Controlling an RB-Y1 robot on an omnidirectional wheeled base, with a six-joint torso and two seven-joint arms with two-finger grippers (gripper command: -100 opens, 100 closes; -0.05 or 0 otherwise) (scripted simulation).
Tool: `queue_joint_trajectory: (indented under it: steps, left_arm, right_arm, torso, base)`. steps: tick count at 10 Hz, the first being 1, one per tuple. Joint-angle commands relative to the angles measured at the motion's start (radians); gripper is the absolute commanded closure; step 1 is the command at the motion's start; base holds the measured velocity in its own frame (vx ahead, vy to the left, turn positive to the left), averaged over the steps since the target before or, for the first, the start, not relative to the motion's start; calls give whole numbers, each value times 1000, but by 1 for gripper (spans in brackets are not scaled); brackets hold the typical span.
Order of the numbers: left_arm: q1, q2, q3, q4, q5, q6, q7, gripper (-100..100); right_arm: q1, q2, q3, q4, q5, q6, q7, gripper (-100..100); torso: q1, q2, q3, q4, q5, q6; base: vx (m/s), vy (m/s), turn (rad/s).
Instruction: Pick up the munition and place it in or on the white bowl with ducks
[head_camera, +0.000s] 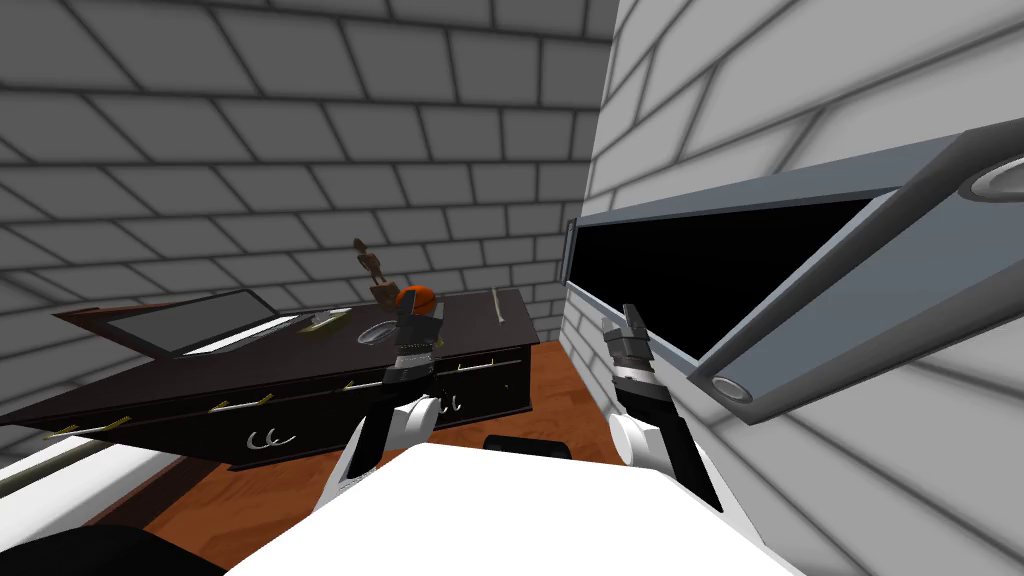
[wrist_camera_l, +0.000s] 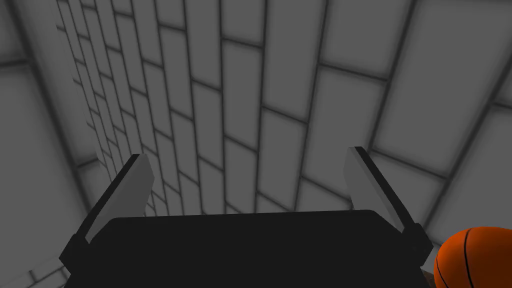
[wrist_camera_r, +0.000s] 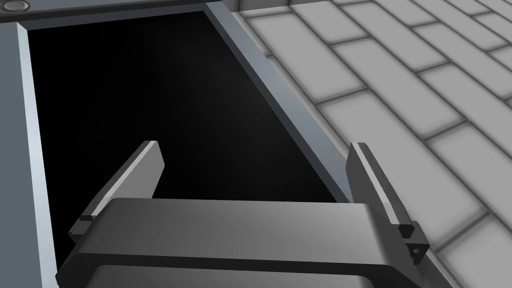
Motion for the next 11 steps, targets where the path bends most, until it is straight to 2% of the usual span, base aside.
queue_joint_trajectory:
  steps: [1,5,11]
  left_arm:
    - [1,35,0,16,-12,2,-21,-100]
    - [6,102,0,66,-51,10,-89,-100]
    - [19,199,-4,173,-133,36,-245,-100]
  right_arm:
    - [0,0,0,0,0,0,0,0]
    - [0,0,0,0,0,0,0,0]
    - [0,0,0,0,0,0,0,0]
  torso:
    - [0,0,0,0,0,0]
    - [5,-1,0,0,1,0]
    - [8,-1,-1,0,2,0]
  base:
    - [-1,27,-7]
    - [9,66,-8]
    - [5,99,-9]
